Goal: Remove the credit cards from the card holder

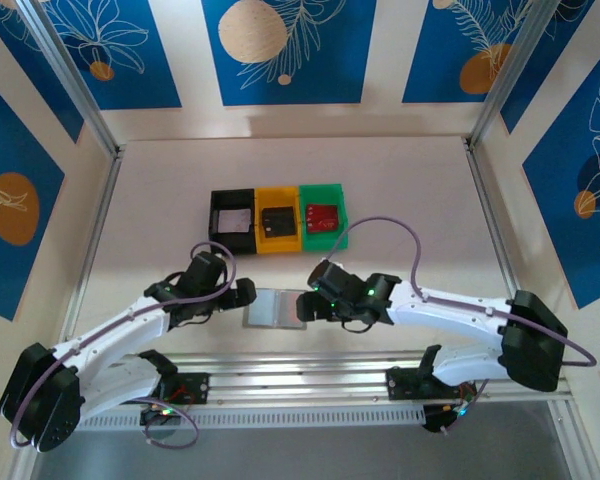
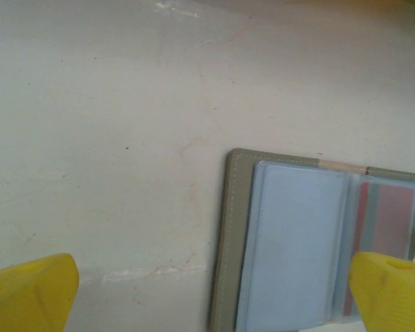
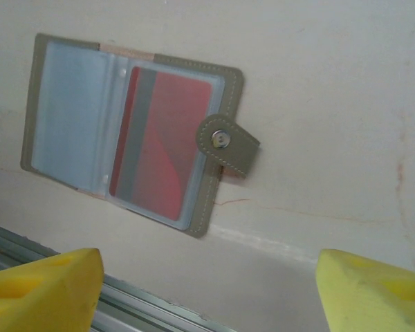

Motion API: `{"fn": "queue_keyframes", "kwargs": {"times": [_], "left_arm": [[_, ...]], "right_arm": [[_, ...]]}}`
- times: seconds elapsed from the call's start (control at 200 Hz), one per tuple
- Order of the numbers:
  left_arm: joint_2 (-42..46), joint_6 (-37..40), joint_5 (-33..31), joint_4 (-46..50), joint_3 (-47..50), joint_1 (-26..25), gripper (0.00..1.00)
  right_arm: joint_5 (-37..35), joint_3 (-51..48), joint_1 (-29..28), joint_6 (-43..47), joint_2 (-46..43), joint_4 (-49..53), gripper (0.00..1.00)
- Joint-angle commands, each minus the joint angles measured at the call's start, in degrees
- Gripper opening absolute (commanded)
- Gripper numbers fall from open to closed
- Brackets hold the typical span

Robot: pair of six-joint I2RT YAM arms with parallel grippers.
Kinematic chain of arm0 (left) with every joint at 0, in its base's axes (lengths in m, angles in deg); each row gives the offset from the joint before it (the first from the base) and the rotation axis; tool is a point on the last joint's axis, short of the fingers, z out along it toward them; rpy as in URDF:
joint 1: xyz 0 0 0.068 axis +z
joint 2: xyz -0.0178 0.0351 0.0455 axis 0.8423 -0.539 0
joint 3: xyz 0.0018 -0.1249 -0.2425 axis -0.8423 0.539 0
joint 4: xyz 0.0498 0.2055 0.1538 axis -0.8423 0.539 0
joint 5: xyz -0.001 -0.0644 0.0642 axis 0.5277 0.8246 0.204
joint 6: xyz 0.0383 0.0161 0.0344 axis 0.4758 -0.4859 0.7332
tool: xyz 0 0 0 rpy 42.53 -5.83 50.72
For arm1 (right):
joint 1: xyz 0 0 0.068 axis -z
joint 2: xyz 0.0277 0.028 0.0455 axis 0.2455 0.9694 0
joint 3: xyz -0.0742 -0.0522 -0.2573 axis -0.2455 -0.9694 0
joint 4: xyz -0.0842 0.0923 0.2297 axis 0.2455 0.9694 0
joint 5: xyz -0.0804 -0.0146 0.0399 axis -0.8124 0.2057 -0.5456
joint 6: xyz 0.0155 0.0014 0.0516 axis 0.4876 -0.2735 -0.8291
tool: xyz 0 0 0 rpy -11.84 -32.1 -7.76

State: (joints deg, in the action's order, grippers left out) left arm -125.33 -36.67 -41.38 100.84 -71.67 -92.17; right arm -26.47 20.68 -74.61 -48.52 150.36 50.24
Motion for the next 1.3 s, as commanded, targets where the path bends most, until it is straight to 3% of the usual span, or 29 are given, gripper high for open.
{"fn": "queue_keyframes", "kwargs": {"times": [0.0, 0.245, 0.555, 0.95, 1.295], "left_arm": [[0.23, -1.35, -1.19, 0.0, 1.18, -0.41, 1.0], [-0.56, -1.92, -1.09, 0.63, 2.34, -0.48, 1.0], [-2.48, -2.06, -1.09, 2.33, 2.36, -0.52, 1.0], [-8.2, -1.01, -0.85, 4.29, -0.16, -1.63, 1.0], [-15.67, -1.64, -2.58, 6.46, -3.84, -5.5, 1.0]], "right_arm": [[2.74, 2.74, -0.51, -2.09, 2.05, -3.36, 0.77], [3.82, 4.92, -0.66, -4.11, 7.4, -5.18, 0.64], [4.84, 6.29, -0.81, -6.06, 11.88, -7.08, 0.56], [5.28, 7.6, -0.07, -6.21, 16.03, -7.69, 0.49], [6.79, 7.13, 1.14, -6.25, 17.67, -9.28, 0.47]]}}
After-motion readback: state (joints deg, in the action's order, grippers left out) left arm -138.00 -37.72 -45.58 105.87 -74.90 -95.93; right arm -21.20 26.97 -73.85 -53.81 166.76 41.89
